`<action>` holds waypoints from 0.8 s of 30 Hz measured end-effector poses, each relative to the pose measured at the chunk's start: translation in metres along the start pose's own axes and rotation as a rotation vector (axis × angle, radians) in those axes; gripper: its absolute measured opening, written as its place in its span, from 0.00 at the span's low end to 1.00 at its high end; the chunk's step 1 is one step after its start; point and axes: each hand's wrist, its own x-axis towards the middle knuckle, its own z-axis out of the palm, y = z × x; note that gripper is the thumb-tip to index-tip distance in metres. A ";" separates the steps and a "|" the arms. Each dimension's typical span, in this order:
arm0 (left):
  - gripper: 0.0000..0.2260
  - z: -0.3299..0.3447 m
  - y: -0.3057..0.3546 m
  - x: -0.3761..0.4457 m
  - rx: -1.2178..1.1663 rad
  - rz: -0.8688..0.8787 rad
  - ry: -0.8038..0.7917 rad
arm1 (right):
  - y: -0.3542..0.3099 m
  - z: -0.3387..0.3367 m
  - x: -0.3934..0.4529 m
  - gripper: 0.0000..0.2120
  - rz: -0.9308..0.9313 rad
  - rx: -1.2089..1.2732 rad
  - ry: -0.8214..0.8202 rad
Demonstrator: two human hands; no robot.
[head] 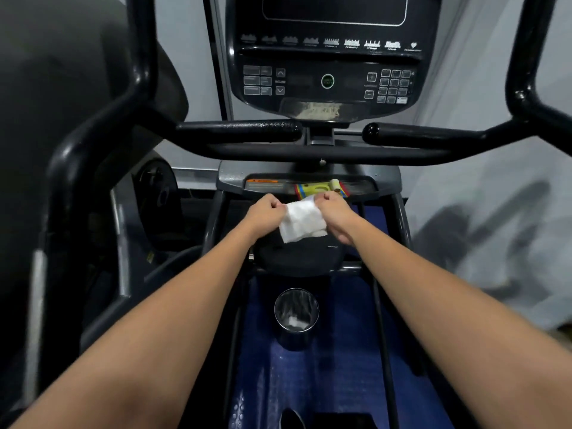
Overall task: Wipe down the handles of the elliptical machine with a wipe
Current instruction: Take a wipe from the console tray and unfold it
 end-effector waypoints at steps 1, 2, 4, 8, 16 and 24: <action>0.05 -0.001 -0.002 -0.016 -0.101 0.001 0.002 | -0.001 0.004 -0.017 0.10 -0.010 0.024 0.005; 0.04 -0.002 -0.004 -0.034 -0.190 -0.003 -0.003 | 0.000 0.009 -0.033 0.12 -0.026 0.036 0.009; 0.02 -0.004 -0.008 -0.064 -0.296 -0.012 0.017 | -0.001 0.017 -0.068 0.15 -0.040 0.040 0.011; 0.03 -0.002 -0.019 -0.114 -0.309 -0.007 0.143 | 0.007 0.027 -0.122 0.14 0.008 0.111 0.014; 0.06 -0.006 -0.009 -0.164 -0.312 0.014 0.280 | 0.008 0.016 -0.180 0.12 0.019 0.333 -0.167; 0.10 -0.008 0.024 -0.126 -0.266 -0.002 0.332 | -0.011 -0.004 -0.149 0.17 -0.016 0.449 -0.224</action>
